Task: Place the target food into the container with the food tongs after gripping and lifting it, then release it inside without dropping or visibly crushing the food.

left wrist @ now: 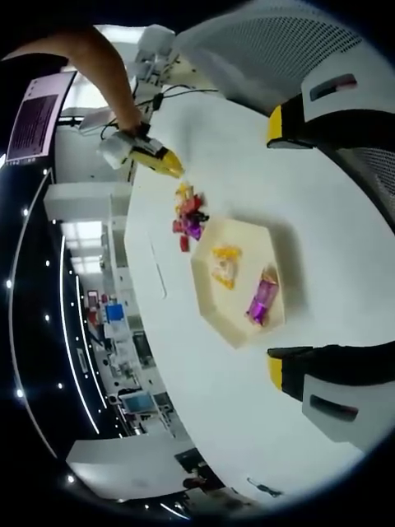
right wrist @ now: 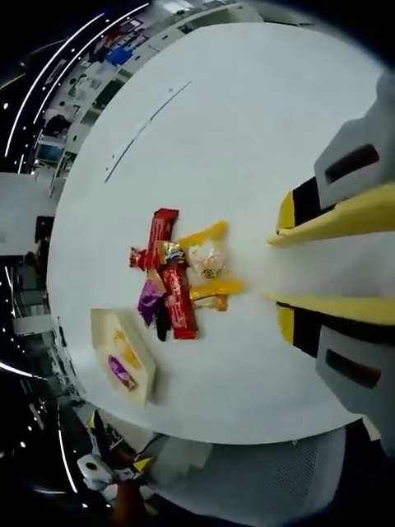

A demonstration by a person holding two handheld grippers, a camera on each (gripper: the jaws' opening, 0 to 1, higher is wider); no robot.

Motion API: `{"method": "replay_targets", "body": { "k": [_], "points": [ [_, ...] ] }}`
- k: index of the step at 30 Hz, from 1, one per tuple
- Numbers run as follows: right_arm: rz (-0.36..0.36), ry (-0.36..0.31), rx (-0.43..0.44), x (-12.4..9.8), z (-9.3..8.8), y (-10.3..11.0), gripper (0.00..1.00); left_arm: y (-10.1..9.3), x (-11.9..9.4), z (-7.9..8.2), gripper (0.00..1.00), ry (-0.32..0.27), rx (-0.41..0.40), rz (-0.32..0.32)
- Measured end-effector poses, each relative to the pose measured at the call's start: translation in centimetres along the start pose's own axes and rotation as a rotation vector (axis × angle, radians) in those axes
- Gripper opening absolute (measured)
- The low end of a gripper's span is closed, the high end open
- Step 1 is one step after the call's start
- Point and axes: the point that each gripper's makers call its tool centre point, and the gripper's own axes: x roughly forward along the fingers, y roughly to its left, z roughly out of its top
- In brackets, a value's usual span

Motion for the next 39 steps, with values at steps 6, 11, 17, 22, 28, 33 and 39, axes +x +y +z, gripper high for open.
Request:
{"method": "replay_targets", "body": {
  "k": [6,11,17,22,28,33,39],
  "points": [
    [-0.003,0.001,-0.001,0.0,0.0,0.0,0.3,0.0,0.0,-0.1,0.96,0.002,0.001,0.001],
    [-0.007,-0.015,-0.01,-0.2,0.4,0.0,0.3,0.0,0.0,-0.1,0.95,0.002,-0.002,0.0],
    [0.002,-0.01,-0.051,-0.2,0.4,0.3,0.27,0.0,0.0,0.0,0.95,0.003,-0.002,-0.001],
    [-0.01,-0.026,-0.067,-0.6,1.0,0.2,0.26,-0.3,0.2,0.0,0.98,0.002,-0.015,-0.022],
    [-0.025,-0.039,-0.078,-0.7,2.0,-0.6,0.27,-0.7,0.2,0.3,0.98,-0.003,-0.016,-0.032],
    [-0.042,-0.065,-0.033,-0.3,4.3,-1.4,0.27,-0.5,0.1,0.3,0.98,-0.003,-0.014,-0.025],
    [-0.028,-0.08,0.017,0.9,6.1,-0.3,0.27,-0.3,0.1,0.1,0.97,-0.003,-0.017,-0.016]
  ]
}}
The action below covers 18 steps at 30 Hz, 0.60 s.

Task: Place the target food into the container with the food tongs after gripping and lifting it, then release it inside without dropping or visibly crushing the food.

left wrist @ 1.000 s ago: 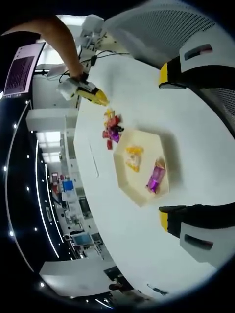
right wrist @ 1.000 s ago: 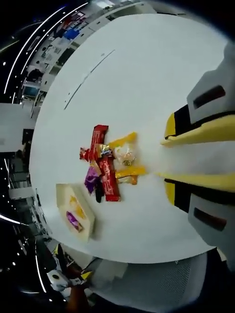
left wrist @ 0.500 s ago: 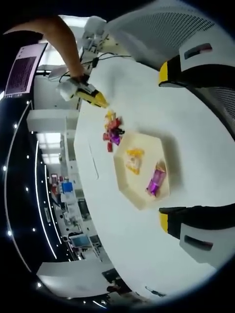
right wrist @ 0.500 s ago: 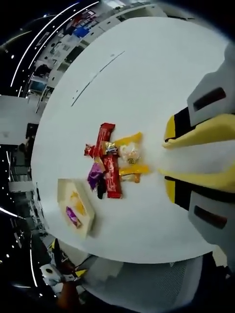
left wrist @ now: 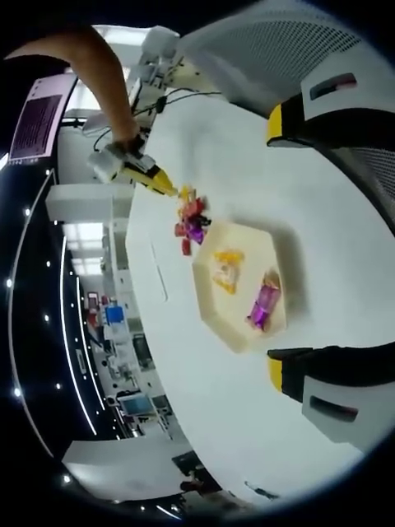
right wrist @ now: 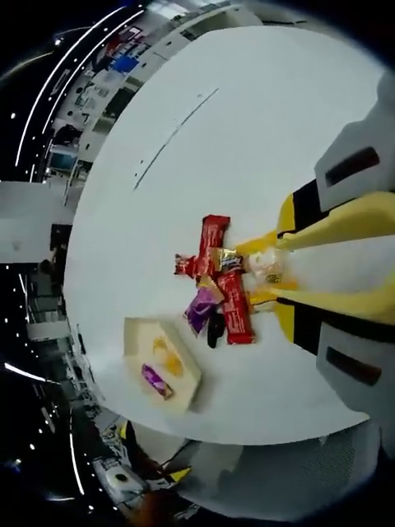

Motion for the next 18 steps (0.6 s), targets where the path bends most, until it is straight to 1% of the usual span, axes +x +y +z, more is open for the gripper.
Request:
{"method": "replay_targets", "body": {
  "k": [1,3,5,7,8,9,10,11,12,13,14,15,16,17,18],
  "points": [
    [-0.003,0.011,-0.032,0.2,0.1,0.1,0.27,0.0,0.0,0.0,0.97,0.001,-0.001,0.001],
    [0.0,0.007,-0.069,0.1,0.4,0.4,0.27,0.3,0.0,-0.2,0.97,0.004,-0.005,0.004],
    [0.011,-0.007,-0.066,-0.2,0.8,0.9,0.27,0.1,-0.1,0.1,0.98,-0.006,-0.006,0.001],
    [0.029,-0.031,-0.082,-0.7,1.3,1.4,0.26,-0.4,0.2,0.4,0.99,-0.005,-0.007,-0.033],
    [0.048,-0.049,-0.101,-1.2,1.9,2.0,0.26,-0.9,0.3,0.7,0.99,-0.01,-0.054,-0.073],
    [0.075,-0.072,-0.119,-1.4,2.5,2.6,0.26,-1.2,0.3,0.5,0.99,0.011,-0.07,-0.107],
    [0.076,-0.083,-0.126,-1.8,3.0,2.8,0.26,-1.6,0.4,0.4,0.99,0.033,-0.059,-0.145],
    [0.084,-0.092,-0.151,-2.3,3.6,3.1,0.26,-1.4,0.8,1.1,0.99,0.03,-0.045,-0.154],
    [0.097,-0.104,-0.166,-2.6,4.2,3.5,0.26,-1.4,1.2,2.3,0.99,0.009,-0.049,-0.167],
    [0.097,-0.107,-0.181,-3.1,4.7,3.6,0.26,-1.6,1.5,3.0,0.99,-0.01,-0.051,-0.185],
    [0.104,-0.12,-0.2,-3.4,5.2,3.9,0.26,-2.1,2.1,5.1,0.97,-0.05,-0.044,-0.233],
    [0.137,-0.137,-0.209,-3.7,5.7,4.5,0.26,-2.4,2.8,6.9,0.94,-0.06,-0.016,-0.272],
    [0.156,-0.145,-0.204,-4.0,6.1,4.8,0.26,-2.6,3.3,7.9,0.92,-0.065,0.009,-0.3],
    [0.163,-0.16,-0.224,-4.4,6.9,5.1,0.26,-3.0,4.2,9.4,0.91,-0.073,0.056,-0.337],
    [0.193,-0.183,-0.257,-4.8,7.5,5.8,0.26,-3.2,4.8,10.0,0.91,-0.067,0.083,-0.358]
  ]
}}
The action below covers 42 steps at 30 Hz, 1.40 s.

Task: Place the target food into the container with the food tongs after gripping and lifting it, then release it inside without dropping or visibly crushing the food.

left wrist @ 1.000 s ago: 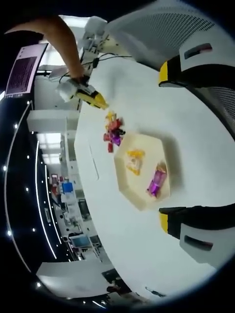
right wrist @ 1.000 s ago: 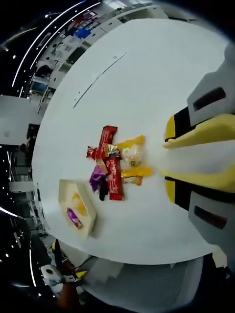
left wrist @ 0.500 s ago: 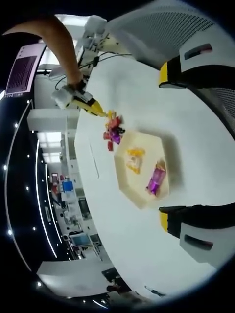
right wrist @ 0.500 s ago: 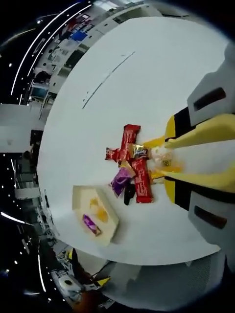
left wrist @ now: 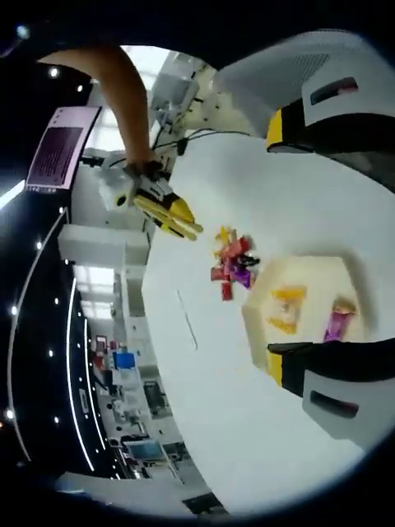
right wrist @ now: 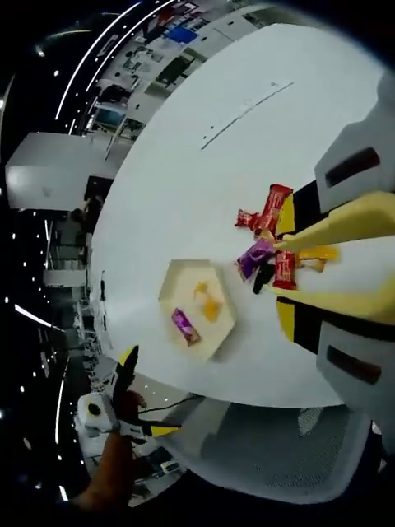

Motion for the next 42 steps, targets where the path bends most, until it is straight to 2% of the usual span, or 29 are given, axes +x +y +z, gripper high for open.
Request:
{"method": "replay_targets", "body": {
  "k": [3,4,6,7,11,15,17,18,20,22,26,31,35,37,42],
  "points": [
    [0.041,-0.055,-0.05,-0.8,2.6,1.3,0.26,-0.1,2.2,2.1,0.88,0.019,0.053,-0.089],
    [0.041,-0.059,-0.042,-1.2,3.2,1.4,0.26,-0.2,2.9,2.9,0.84,0.023,0.067,-0.124],
    [0.079,-0.109,-0.072,-1.7,5.0,2.5,0.26,-0.3,3.8,4.1,0.77,0.02,0.073,-0.159],
    [0.082,-0.115,-0.062,-1.9,5.4,2.7,0.26,-0.5,4.1,4.5,0.71,0.02,0.082,-0.176],
    [0.163,-0.213,-0.109,-3.1,8.8,5.4,0.26,-1.8,5.5,5.8,0.68,0.032,0.113,-0.271],
    [0.179,-0.236,-0.147,-3.6,10.2,6.5,0.26,-3.0,6.2,6.6,0.58,0.04,0.11,-0.341],
    [0.193,-0.252,-0.143,-3.6,10.4,6.7,0.26,-3.3,6.5,7.0,0.52,0.033,0.125,-0.343],
    [0.201,-0.253,-0.148,-3.5,10.3,6.9,0.26,-3.7,6.5,7.2,0.49,0.035,0.128,-0.368],
    [0.204,-0.243,-0.169,-3.3,10.1,7.1,0.26,-4.1,6.5,7.5,0.5,0.034,0.125,-0.389],
    [0.211,-0.239,-0.172,-3.2,10.0,7.3,0.26,-4.4,6.5,7.6,0.45,0.04,0.116,-0.409],
    [0.22,-0.243,-0.178,-3.1,10.1,7.8,0.26,-4.8,6.5,7.7,0.4,0.042,0.125,-0.417],
    [0.232,-0.241,-0.188,-2.9,10.2,8.3,0.26,-5.5,6.2,7.8,0.28,0.04,0.131,-0.446],
    [0.238,-0.243,-0.191,-2.8,10.4,8.5,0.26,-5.5,6.0,7.6,0.26,0.042,0.134,-0.448],
    [0.243,-0.243,-0.194,-2.7,10.5,8.7,0.26,-5.4,5.9,7.7,0.29,0.036,0.133,-0.442],
    [0.252,-0.243,-0.198,-2.4,10.6,9.0,0.26,-5.8,5.8,7.8,0.26,0.034,0.142,-0.457]
  ]
}}
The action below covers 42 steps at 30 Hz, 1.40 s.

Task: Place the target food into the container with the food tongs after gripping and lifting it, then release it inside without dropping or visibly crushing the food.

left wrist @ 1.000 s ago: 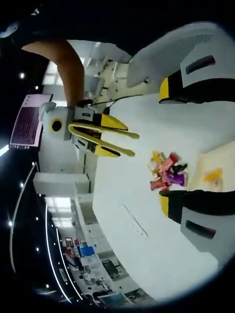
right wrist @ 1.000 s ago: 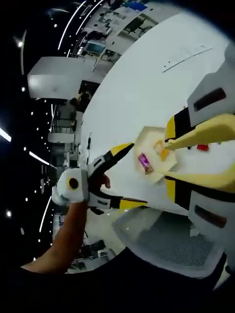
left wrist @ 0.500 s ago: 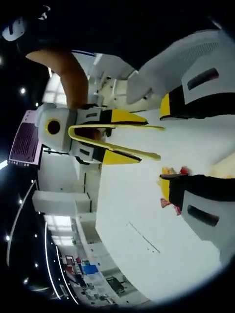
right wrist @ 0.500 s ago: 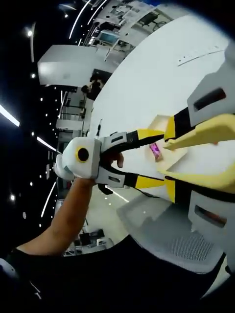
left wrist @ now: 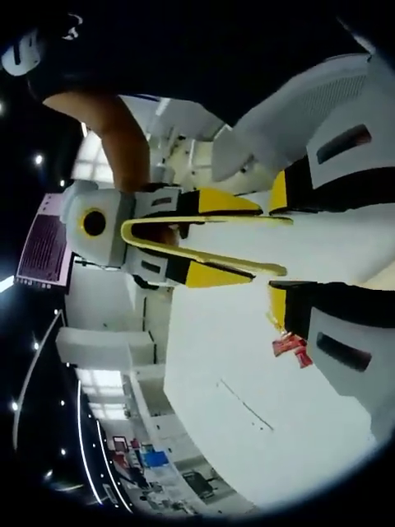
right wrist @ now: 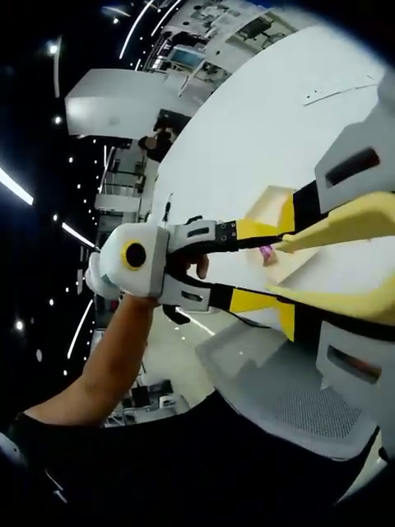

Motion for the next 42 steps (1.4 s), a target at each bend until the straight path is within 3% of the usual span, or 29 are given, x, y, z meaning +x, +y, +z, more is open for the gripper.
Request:
{"method": "replay_targets", "body": {
  "k": [4,9,12,18,25,28,31,34,42],
  "points": [
    [0.0,-0.003,0.008,0.0,0.1,0.0,0.25,-0.2,0.2,0.0,0.2,0.015,0.037,0.002],
    [0.014,0.012,0.09,-0.3,-0.5,0.1,0.23,-0.1,-0.1,0.4,0.11,-0.001,0.068,0.013],
    [0.009,-0.025,0.127,-0.6,0.0,0.2,0.22,0.0,0.1,0.8,0.06,-0.006,0.091,0.036],
    [-0.025,-0.11,0.207,-1.1,1.4,-1.0,0.3,0.2,0.2,1.8,0.02,-0.046,0.077,0.069],
    [-0.026,-0.206,0.274,-1.9,3.2,-1.5,0.28,0.4,0.0,3.1,0.03,-0.088,0.064,0.096],
    [-0.027,-0.192,0.269,-1.8,3.1,-1.5,0.2,0.2,0.1,3.2,0.04,-0.08,0.07,0.097],
    [-0.025,-0.194,0.267,-1.9,3.1,-1.4,0.21,0.2,-0.2,3.2,0.04,-0.08,0.063,0.092],
    [-0.034,-0.141,0.242,-1.7,2.1,-1.3,0.21,0.6,-0.8,3.3,0.06,-0.093,0.052,0.102],
    [-0.029,-0.171,0.278,-1.8,2.4,-1.3,0.22,0.4,-0.5,3.2,0.09,-0.081,0.043,0.093]
  ]
}}
